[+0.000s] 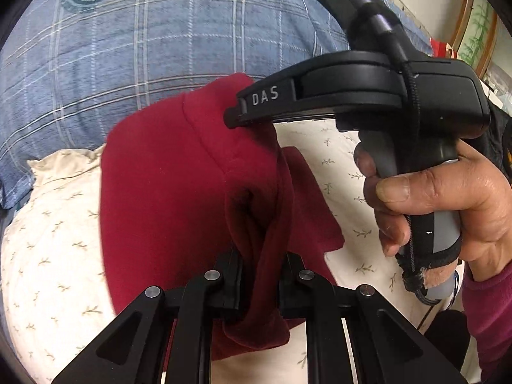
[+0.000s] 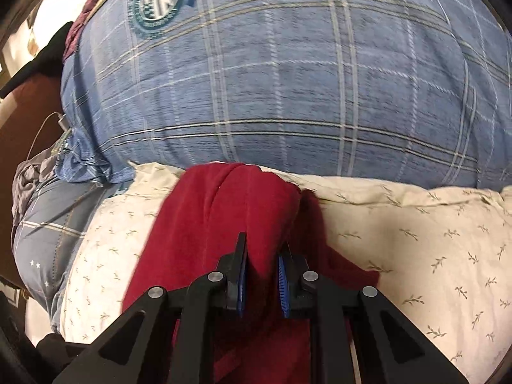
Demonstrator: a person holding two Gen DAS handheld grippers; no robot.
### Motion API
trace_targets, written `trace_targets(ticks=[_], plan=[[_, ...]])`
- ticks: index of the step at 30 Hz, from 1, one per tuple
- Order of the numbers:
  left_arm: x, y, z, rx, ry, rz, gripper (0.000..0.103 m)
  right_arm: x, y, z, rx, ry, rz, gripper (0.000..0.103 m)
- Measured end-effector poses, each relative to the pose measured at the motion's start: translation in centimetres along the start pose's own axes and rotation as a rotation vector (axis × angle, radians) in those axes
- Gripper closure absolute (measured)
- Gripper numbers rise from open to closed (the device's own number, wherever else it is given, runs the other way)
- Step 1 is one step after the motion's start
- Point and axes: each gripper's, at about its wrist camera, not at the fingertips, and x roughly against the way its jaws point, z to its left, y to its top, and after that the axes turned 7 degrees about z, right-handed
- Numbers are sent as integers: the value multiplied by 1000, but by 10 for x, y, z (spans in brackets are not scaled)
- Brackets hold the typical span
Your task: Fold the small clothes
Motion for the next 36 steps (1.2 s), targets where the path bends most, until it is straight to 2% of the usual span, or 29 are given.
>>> trace_targets(ticks=[4,5,7,9,11,12,14,17,19,21,22,23,24,29,31,35,36], plan=[[-21,7,-4,28,-32,30,85,-23,-5,-19,-50,-20,38,87],[-25,6,-3,38,-49,44,77,-31,-7,-24,-71,-16,56,83],[-25,4,0,39,-78,64,70,-33,-14,-33,-119,-8,60,73],[-10,-1,4,22,-85,61,63,-18,-20,-36,-132,-34,37,69],[18,-9,12,0,-62,7,48,2,-27,-34,-125,-36,20,65],[30,-13,15,-8,-50,-18,44,11,-30,-31,-119,-30,11,61],[52,-22,31,-2,16,-59,42,30,-40,-20,-90,7,-6,54],[66,-31,53,39,89,-80,42,44,-60,6,-42,83,-10,47],[68,-38,64,88,97,-71,42,45,-77,20,-27,130,-1,43],[66,-46,69,126,113,-55,42,38,-91,31,-22,138,17,43],[61,-47,70,131,126,-47,42,30,-99,38,-1,111,39,45],[55,-48,71,135,141,-38,42,21,-105,45,26,62,60,65],[51,-49,71,138,149,-30,42,16,-111,44,33,22,64,98],[48,-56,64,110,153,-29,42,28,-148,31,1,14,-2,97],[42,-58,65,119,159,-44,42,27,-159,25,-30,24,-2,97],[23,-58,75,156,149,-49,42,24,-158,26,-21,8,26,96],[20,-58,76,150,162,-52,42,31,-156,27,-27,18,18,91]])
